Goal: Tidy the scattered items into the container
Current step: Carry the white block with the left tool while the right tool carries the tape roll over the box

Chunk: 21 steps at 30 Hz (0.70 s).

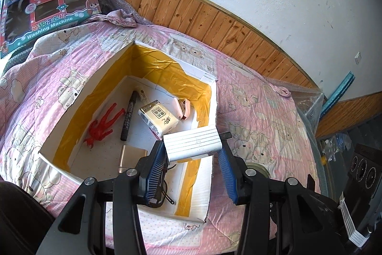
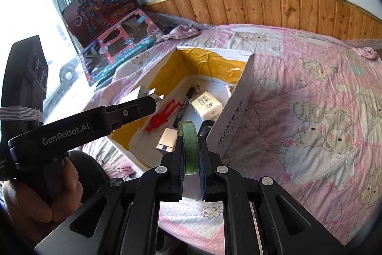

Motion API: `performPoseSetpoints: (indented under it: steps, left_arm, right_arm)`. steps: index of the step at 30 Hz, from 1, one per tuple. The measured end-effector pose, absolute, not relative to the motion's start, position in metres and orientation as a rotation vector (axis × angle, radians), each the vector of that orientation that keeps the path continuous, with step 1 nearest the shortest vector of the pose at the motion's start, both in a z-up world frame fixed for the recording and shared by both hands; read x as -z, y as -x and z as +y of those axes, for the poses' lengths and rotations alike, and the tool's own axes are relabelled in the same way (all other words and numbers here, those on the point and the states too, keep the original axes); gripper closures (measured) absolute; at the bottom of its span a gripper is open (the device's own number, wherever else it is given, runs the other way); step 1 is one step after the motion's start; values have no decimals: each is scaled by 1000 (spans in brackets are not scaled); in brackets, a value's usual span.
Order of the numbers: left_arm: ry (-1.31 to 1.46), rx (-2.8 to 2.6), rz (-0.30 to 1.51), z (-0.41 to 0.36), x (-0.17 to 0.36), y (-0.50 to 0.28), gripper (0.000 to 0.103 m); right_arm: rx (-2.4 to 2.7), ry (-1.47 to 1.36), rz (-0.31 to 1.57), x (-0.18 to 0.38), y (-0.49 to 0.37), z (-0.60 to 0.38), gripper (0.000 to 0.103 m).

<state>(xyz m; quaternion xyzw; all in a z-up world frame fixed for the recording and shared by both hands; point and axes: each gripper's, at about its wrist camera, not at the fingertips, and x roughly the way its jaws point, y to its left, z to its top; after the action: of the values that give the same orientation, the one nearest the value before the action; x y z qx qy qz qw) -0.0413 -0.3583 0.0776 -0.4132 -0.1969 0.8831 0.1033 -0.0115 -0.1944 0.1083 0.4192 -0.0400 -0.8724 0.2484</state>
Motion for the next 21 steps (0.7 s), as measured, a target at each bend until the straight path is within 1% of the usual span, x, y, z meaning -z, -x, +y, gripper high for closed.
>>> performPoseSetpoints:
  steps: [21]
  left_arm:
    - [1222,-2665,-700,-407,-73,62,56]
  right_arm:
    - [2331,-1089,-11,-124,53,-235,92]
